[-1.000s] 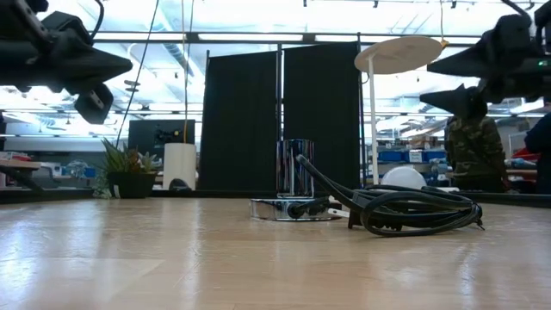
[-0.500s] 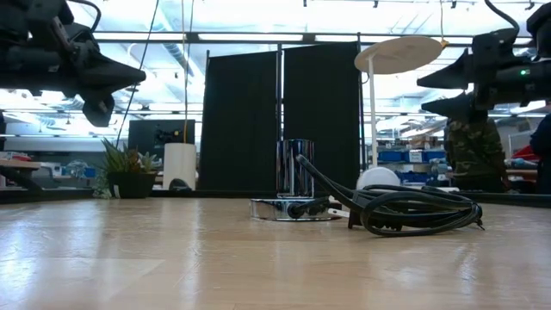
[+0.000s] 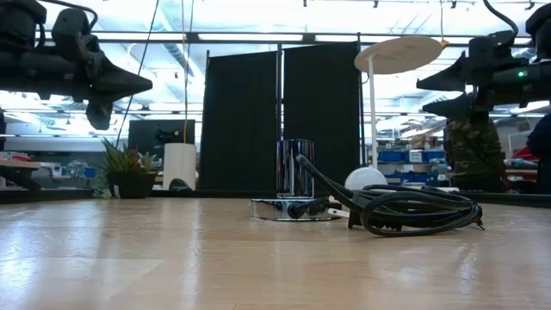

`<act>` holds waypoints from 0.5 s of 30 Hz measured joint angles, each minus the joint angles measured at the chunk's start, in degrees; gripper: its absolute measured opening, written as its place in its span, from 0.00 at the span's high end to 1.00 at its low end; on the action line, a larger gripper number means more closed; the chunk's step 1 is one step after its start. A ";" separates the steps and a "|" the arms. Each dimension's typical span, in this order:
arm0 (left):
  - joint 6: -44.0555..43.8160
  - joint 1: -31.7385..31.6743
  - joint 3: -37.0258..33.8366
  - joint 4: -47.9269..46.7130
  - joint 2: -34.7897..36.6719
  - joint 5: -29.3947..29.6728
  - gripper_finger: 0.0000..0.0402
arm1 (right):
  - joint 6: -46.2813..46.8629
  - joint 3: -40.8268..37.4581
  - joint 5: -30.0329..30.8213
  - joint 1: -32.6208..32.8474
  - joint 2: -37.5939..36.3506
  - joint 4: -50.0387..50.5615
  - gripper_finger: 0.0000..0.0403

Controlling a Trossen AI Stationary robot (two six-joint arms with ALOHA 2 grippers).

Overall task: Screw lightbulb
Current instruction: Return to Home Position

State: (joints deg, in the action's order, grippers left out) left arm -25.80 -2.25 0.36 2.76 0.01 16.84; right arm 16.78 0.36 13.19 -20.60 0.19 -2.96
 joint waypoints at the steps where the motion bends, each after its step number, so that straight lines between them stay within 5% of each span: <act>1: 0.00 -0.40 0.00 0.00 0.00 0.00 0.99 | 0.00 0.00 0.00 0.00 0.00 -0.02 0.07; 15: 0.00 -2.72 0.00 0.22 0.00 0.06 0.99 | 0.00 0.00 -0.02 0.57 0.00 -0.06 0.07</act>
State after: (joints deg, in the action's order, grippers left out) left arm -25.80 -4.97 0.36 2.98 0.01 16.91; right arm 16.78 0.36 13.17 -20.03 0.19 -3.03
